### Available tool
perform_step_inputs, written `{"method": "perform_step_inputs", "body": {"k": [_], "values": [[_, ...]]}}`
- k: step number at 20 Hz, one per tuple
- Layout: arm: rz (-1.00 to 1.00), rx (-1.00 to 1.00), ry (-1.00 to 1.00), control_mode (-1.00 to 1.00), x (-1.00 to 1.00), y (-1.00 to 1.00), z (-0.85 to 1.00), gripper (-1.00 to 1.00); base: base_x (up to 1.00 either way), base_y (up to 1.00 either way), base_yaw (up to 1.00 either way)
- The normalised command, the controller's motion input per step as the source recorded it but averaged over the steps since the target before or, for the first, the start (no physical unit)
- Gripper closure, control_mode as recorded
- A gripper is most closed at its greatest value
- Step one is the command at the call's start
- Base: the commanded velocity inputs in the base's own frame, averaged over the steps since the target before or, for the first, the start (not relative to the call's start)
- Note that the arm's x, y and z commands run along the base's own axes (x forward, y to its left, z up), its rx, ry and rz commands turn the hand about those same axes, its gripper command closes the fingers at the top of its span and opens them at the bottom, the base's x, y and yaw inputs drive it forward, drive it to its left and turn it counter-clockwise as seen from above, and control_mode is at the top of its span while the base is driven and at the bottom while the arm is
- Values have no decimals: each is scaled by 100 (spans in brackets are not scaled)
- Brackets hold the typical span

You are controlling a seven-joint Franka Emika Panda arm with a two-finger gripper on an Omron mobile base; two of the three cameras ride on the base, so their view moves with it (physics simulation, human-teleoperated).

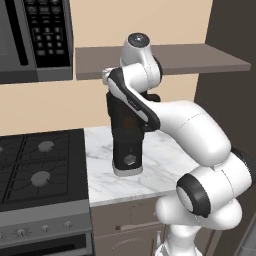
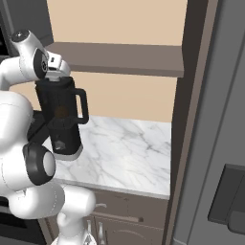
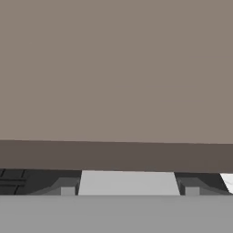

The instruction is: Open the blender lid, put the orange in the blender, close the lid, and start the blender.

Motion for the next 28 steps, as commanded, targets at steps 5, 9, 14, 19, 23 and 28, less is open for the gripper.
{"method": "perform_step_inputs", "body": {"k": [5,9,14,19,23,28], "values": [[0,0,-13,-100,4,0,0,100,0,0,0],[0,-1,-12,-100,19,0,0,100,0,0,0],[0,0,-3,-100,7,0,0,100,0,0,0],[0,0,-6,-100,-2,0,0,100,0,0,0],[0,0,-5,-100,0,0,0,100,0,0,0],[0,0,-5,-100,0,0,-3,100,0,0,0]]}}
